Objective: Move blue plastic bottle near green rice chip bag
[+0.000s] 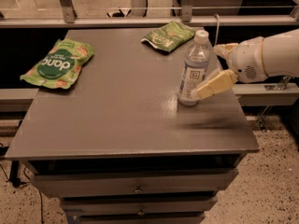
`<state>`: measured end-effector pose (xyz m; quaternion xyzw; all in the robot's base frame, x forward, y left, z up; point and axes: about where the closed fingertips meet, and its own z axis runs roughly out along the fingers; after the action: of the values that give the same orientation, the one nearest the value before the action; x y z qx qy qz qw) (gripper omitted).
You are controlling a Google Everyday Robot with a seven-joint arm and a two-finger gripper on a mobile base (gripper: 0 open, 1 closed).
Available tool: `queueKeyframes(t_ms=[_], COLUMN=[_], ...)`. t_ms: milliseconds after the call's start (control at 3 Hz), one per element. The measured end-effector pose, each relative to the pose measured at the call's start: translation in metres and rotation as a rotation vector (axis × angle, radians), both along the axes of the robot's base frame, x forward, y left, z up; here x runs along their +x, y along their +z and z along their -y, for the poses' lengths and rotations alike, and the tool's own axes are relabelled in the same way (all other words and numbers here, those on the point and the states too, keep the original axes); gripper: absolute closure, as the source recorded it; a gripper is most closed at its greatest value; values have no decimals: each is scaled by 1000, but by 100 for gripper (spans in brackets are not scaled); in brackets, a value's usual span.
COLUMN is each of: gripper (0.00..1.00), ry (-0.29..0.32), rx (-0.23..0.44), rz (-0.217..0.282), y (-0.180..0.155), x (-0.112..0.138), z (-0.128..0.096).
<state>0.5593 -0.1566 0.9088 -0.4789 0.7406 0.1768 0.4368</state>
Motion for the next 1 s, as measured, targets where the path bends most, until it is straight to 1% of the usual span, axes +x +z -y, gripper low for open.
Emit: queueKeyframes(t_ms=[333, 667, 1000], gripper=[18, 41, 65], ry=[32, 51, 72], rx=[136, 209, 230], rz=[-23, -28, 22], y=[4, 7, 25], x=[6, 7, 24], z=[-33, -52, -72])
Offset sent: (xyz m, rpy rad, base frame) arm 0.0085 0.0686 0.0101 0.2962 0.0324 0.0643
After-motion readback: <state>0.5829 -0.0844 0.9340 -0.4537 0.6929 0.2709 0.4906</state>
